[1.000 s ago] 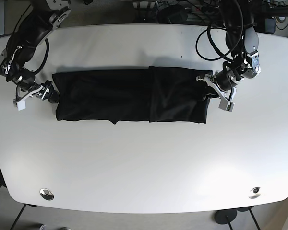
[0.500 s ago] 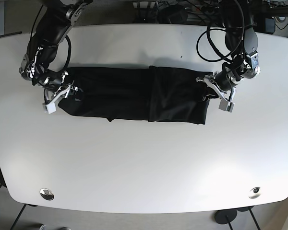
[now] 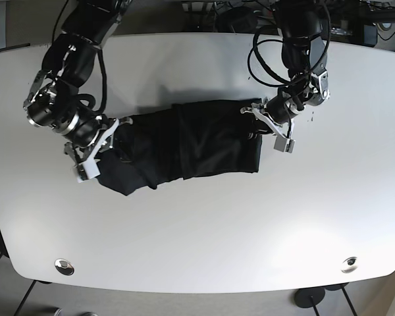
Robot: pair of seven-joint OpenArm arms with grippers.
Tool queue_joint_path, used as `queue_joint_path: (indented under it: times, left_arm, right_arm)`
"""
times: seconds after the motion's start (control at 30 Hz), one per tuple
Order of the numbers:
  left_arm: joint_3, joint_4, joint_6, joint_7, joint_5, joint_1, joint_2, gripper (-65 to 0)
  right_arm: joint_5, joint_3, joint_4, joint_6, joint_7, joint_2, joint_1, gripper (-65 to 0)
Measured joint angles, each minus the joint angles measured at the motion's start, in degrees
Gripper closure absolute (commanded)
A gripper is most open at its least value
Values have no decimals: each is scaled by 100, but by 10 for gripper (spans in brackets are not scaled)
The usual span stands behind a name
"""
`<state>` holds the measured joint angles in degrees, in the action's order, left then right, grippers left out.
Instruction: Fold the T-shirt properly
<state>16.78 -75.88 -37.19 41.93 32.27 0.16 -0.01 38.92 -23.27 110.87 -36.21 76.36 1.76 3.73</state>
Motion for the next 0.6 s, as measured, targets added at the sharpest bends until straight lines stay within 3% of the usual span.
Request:
queue_joint_path:
  times: [0.1, 0.13, 0.17, 0.23, 0.3, 0.4, 0.53, 0.6]
  left_arm:
    - [0, 9, -7, -2, -2, -2, 0, -49]
    - [0, 9, -4, 0, -2, -2, 0, -49]
    - [0, 9, -4, 0, 0, -2, 0, -49]
    - [0, 9, -2, 0, 17, -2, 0, -49]
    - [0, 9, -2, 2, 17, -4, -17, -49]
    - [7, 9, -2, 0, 22, -2, -15, -49]
    - [7, 9, -2, 2, 22, -7, -13, -49]
    - [7, 9, -2, 2, 22, -9, -11, -49]
  right_arm:
    - [-7, 918, -2, -2, -52, 640, -157, -17]
    - [-57, 1128, -24, 20, -153, 721, -216, -17]
    - [-61, 1427, -140, 66, -326, 728, -229, -17]
    - [-118, 2280, -809, 522, -1132, 693, -168, -17]
    - [-122, 2785, -1582, 758, -1834, 697, -81, -19]
    - [-57, 3097, -2527, 828, -2597, 562, 214, -19]
    - [-118, 3128, -3239, 885, -2887, 358, 603, -25]
    - [-111, 3147, -3257, 883, -2909, 310, 706, -87]
